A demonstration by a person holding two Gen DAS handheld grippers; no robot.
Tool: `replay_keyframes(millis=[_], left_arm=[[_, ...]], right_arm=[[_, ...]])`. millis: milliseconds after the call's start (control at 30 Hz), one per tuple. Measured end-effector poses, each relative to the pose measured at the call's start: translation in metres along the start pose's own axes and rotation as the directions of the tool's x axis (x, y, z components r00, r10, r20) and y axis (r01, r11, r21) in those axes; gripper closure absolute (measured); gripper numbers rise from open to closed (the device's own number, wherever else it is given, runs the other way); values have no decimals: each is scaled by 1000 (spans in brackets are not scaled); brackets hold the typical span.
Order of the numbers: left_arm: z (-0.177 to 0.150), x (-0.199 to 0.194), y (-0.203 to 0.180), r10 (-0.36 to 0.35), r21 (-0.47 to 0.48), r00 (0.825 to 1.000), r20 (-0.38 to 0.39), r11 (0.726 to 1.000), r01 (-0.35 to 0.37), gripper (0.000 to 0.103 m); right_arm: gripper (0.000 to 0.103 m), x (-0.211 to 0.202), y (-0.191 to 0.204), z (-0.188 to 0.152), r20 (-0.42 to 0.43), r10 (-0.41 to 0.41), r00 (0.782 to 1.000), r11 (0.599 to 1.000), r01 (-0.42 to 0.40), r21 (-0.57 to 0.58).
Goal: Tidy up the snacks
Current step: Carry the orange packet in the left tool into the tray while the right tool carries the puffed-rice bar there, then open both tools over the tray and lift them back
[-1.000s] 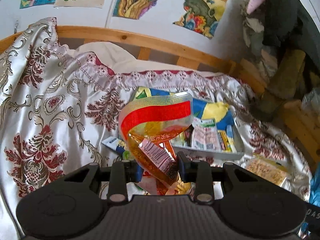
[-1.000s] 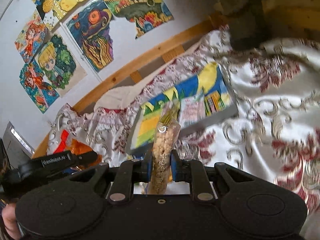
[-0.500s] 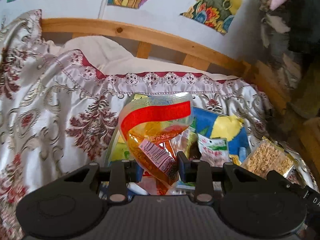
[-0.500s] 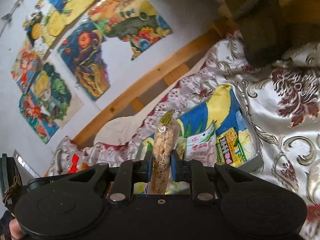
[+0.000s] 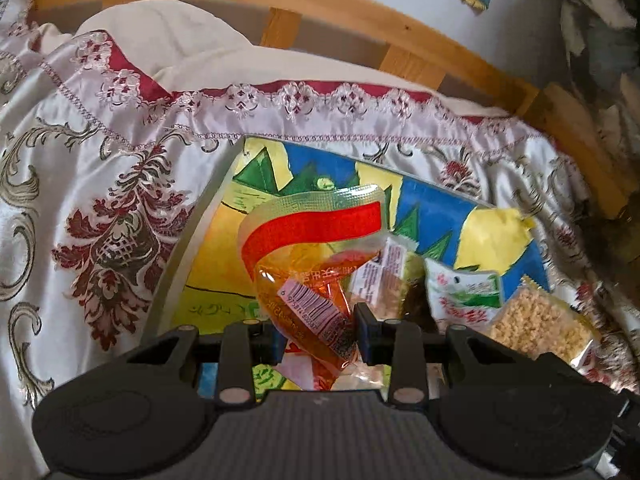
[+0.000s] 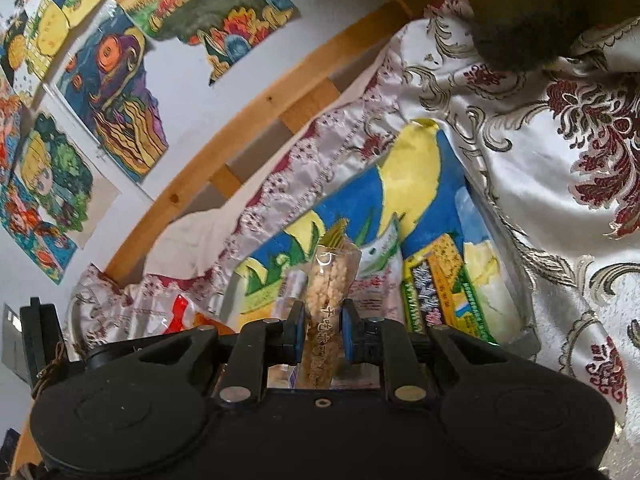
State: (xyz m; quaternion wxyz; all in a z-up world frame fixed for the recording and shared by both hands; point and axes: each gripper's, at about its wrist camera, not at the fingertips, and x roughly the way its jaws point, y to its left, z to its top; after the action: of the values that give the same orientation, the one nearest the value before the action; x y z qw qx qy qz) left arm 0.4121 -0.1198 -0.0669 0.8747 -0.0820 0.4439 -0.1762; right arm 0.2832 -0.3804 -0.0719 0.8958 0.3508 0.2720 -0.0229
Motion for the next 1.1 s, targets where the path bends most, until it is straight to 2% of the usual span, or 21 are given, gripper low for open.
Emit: replay_keyframes(millis=[300,500,600,667,700,767,833,1000,1100], left_arm=[[-1,3,-11,25,31,1000,-4,999,-25,66],[-5,3,-13,59,44,998,-8,997,-59,63],[-9,-3,-15,64,76,998,23,995,-66,52],[-11,-9,-18,79,88,996,47,993,-83,38],[-12,-12,-20,85,93,995,56,992,-90,35],[-14,-19,-22,92,96,993,76,991,-99,30],[-17,-28,-24,100,94,989,106,989,-110,22],[-26,-58,-28,99,92,980,173,989,-116,15],[-31,-81,-29,100,86,966,237,989,-123,7]], right_arm=[[82,5,-2,0,-28,-59,998,998,59,-24],[74,5,0,1,-11,-133,991,988,132,-80],[68,4,5,0,9,-188,982,967,187,-173],[62,3,12,0,31,-212,977,948,213,-234],[60,1,15,-1,41,-218,975,941,221,-257],[45,-3,20,-1,70,-219,973,928,229,-294],[37,-9,25,-2,109,-212,971,913,236,-332],[27,-28,34,-1,194,-188,963,896,249,-368],[22,-48,40,-3,238,-160,958,896,242,-372]])
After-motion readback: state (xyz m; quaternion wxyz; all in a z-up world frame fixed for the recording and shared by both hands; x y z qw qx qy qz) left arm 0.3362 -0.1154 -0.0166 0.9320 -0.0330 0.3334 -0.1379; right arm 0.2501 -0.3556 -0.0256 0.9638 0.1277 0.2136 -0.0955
